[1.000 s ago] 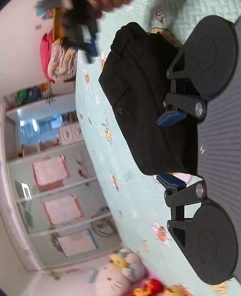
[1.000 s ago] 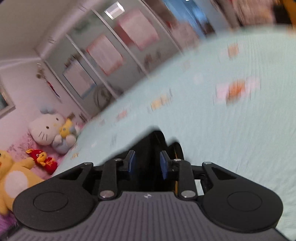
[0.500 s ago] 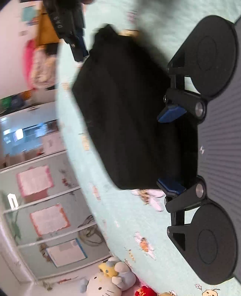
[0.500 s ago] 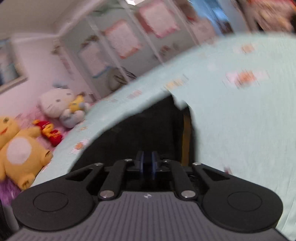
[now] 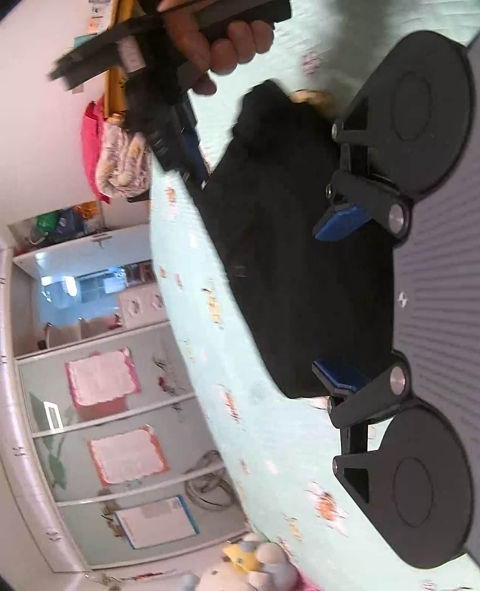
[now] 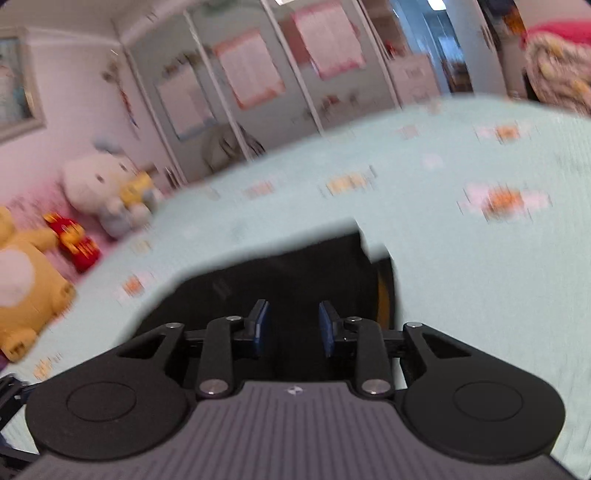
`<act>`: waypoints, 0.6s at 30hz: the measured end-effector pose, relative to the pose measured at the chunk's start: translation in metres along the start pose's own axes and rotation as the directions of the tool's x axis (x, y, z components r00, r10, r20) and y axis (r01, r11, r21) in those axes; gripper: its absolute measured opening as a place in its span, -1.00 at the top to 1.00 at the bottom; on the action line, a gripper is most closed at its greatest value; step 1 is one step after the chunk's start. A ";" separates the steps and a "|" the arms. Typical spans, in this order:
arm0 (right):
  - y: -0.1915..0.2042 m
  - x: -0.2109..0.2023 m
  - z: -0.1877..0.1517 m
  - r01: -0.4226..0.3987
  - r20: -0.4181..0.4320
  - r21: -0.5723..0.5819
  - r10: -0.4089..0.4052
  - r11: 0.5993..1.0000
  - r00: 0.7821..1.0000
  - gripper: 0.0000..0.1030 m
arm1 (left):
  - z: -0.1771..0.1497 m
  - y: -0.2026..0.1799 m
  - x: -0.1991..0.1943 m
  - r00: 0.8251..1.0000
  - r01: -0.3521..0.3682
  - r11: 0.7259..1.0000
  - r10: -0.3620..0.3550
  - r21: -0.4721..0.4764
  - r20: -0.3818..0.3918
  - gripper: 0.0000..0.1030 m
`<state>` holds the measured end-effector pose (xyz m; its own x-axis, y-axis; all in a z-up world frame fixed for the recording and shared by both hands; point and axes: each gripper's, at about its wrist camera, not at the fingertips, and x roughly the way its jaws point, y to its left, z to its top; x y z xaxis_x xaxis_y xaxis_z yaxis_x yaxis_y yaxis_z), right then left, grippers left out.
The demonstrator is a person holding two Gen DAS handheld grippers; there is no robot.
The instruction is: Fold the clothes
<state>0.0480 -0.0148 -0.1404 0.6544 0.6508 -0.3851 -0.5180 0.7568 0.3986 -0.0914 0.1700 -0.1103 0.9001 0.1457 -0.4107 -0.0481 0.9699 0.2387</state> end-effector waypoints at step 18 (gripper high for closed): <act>-0.011 0.085 0.022 0.041 -0.025 0.134 -0.038 0.990 0.999 0.30 | 0.008 0.026 0.075 1.000 -0.008 0.991 0.006 -0.137 -0.017 -0.63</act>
<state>0.1212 0.0309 -0.1587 0.6599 0.6227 -0.4204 -0.4122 0.7679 0.4904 -0.0214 0.2046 -0.1276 0.8921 0.1547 -0.4245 -0.1143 0.9863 0.1193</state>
